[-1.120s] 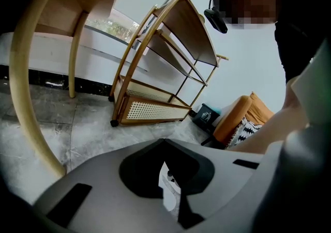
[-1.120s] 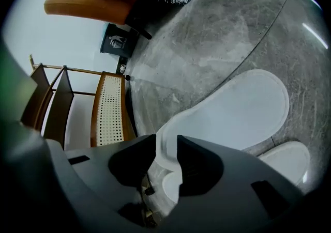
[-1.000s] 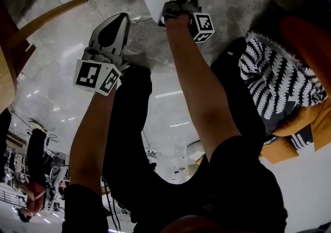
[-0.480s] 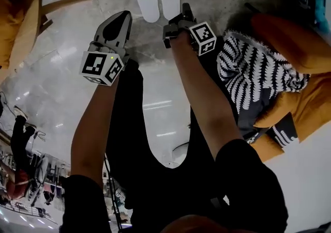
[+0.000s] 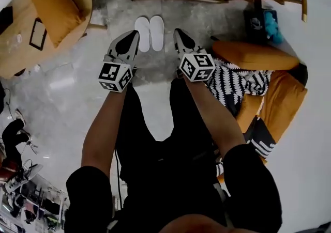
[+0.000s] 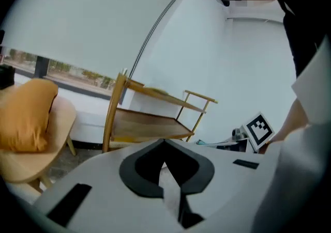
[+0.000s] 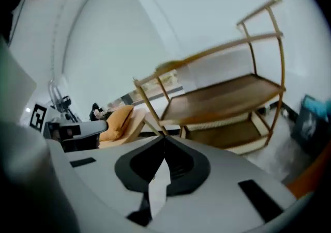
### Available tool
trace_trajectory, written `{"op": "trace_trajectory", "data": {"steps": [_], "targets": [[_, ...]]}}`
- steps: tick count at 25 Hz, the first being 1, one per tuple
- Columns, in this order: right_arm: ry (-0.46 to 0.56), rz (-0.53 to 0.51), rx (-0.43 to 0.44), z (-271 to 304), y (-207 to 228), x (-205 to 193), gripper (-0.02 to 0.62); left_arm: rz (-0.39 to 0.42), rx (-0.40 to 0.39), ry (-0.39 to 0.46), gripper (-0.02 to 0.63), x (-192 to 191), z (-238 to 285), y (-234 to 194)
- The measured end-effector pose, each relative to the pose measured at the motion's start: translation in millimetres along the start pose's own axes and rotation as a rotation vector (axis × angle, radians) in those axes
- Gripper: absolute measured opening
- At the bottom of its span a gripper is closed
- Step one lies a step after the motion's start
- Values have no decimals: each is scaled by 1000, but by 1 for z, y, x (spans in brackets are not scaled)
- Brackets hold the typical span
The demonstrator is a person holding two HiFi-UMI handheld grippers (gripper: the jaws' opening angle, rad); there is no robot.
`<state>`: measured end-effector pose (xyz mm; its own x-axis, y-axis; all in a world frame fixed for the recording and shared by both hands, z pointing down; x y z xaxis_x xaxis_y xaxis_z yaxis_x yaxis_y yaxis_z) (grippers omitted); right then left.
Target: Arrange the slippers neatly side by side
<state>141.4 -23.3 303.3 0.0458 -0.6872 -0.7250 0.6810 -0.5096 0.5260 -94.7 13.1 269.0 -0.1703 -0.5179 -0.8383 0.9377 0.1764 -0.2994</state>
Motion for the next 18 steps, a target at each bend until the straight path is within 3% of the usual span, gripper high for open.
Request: {"op": "trace_trajectory", "data": {"steps": [5,9,15,18], "targets": [[11,-290,72,-57,-86,97,32,27,-28,92,14,93,-56,37],[21,-451,137,-97,-144,150,32,57,-51,137,14,152,-104,62],[107,-496,252,-147,-206,223,32,91,-81,175,14,223,-157,90],[165,-544,268,-175,-224,254,34,103,-112,208,14,246,-179,99]]}}
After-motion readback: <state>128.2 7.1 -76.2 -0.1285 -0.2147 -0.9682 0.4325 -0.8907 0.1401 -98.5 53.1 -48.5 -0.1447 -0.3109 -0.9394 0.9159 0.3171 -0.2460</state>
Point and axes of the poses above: the fingertips, and each gripper's own axes: z forward along the fingers, y to its right, x out of its top, the point moved 9 cm from there along -z, backward along the fingers, and after that the axes turned 12 degrees about x, right-handed, at the moved point
